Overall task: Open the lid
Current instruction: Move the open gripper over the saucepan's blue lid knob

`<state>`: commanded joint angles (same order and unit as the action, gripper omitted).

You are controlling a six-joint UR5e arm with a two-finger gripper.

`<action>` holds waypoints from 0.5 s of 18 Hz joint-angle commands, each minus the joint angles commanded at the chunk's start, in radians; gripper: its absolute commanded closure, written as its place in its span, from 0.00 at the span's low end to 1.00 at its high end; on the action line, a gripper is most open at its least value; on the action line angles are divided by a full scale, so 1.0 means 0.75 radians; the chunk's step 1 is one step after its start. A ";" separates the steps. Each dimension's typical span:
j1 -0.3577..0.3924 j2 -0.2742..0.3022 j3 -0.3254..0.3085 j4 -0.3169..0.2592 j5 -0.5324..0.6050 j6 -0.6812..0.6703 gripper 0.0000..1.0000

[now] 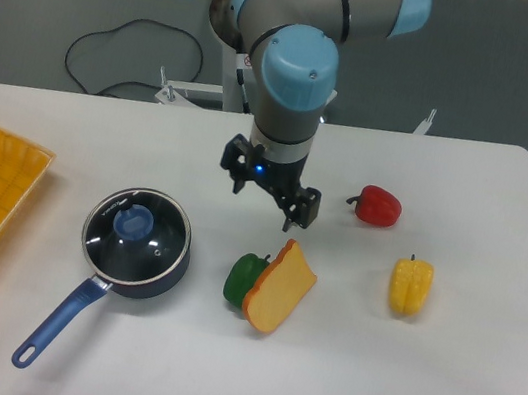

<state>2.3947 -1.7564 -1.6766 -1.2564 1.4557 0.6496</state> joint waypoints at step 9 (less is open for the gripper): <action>-0.092 0.006 0.012 0.006 0.016 -0.365 0.00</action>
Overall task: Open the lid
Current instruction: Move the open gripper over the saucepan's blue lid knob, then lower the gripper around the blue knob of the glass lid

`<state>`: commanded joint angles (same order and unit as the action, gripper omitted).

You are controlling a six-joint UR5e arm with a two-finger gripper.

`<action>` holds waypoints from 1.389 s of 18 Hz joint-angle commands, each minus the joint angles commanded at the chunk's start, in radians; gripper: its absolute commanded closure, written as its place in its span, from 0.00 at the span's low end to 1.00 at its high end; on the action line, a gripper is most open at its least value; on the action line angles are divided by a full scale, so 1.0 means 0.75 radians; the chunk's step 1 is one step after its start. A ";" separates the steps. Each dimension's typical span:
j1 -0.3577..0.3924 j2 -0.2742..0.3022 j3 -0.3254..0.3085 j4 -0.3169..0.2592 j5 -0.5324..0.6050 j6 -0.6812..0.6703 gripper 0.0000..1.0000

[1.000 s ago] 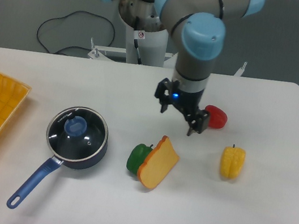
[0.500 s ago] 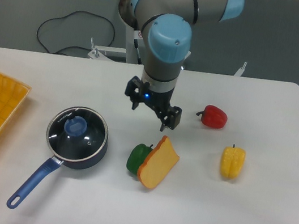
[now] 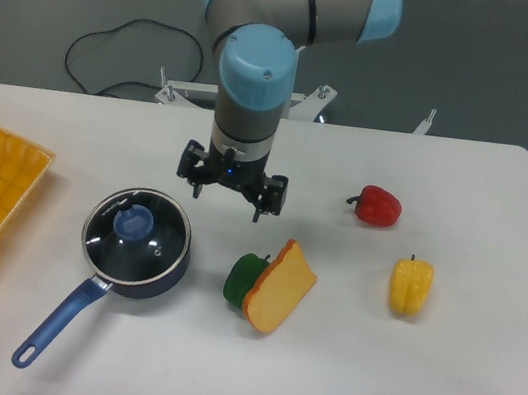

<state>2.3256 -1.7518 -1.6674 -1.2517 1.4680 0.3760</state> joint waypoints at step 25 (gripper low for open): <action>-0.280 -0.133 -0.027 0.282 0.190 -0.986 0.00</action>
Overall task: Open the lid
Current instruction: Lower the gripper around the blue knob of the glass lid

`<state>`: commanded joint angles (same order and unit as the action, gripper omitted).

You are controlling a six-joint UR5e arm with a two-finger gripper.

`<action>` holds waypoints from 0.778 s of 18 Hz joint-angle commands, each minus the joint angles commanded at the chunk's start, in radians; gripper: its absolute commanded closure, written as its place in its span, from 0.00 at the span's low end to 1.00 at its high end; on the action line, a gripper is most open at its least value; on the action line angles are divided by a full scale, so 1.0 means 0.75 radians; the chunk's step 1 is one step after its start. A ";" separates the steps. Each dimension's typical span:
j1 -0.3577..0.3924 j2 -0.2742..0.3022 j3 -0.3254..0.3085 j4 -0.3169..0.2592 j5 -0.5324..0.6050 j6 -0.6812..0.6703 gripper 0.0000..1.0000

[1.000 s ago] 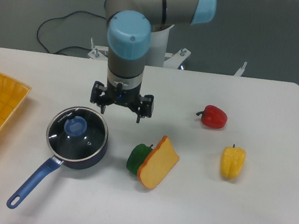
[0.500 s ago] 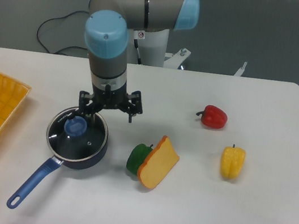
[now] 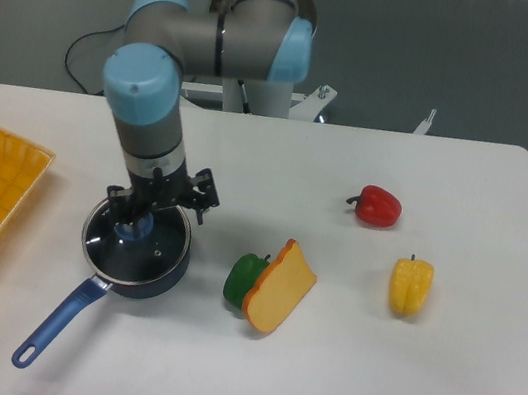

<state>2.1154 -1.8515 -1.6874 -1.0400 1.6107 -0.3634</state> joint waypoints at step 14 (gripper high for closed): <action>-0.063 -0.018 0.000 -0.010 0.018 -0.029 0.00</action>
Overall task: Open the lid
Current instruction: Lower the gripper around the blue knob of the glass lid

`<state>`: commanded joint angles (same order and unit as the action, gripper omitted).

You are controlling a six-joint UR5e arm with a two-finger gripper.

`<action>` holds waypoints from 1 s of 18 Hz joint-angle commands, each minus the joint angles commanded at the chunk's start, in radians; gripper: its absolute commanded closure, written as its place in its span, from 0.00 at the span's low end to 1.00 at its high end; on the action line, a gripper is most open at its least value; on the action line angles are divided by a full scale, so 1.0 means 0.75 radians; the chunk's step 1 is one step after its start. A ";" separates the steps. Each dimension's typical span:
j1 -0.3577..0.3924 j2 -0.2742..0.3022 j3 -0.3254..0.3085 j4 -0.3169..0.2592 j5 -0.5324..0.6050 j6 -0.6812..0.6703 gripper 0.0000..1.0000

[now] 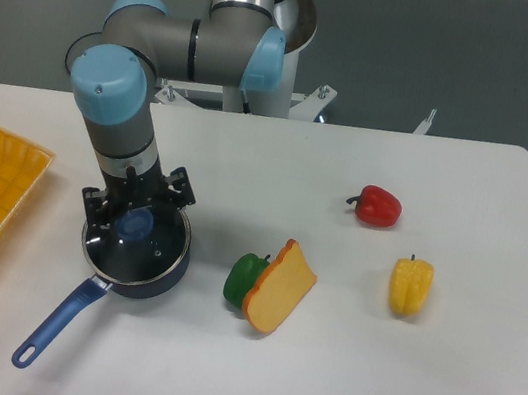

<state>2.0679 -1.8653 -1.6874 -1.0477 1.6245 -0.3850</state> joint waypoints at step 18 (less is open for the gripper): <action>-0.035 -0.023 -0.016 0.000 0.037 -0.035 0.00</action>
<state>2.0417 -1.8822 -1.6997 -1.0477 1.6522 -0.4111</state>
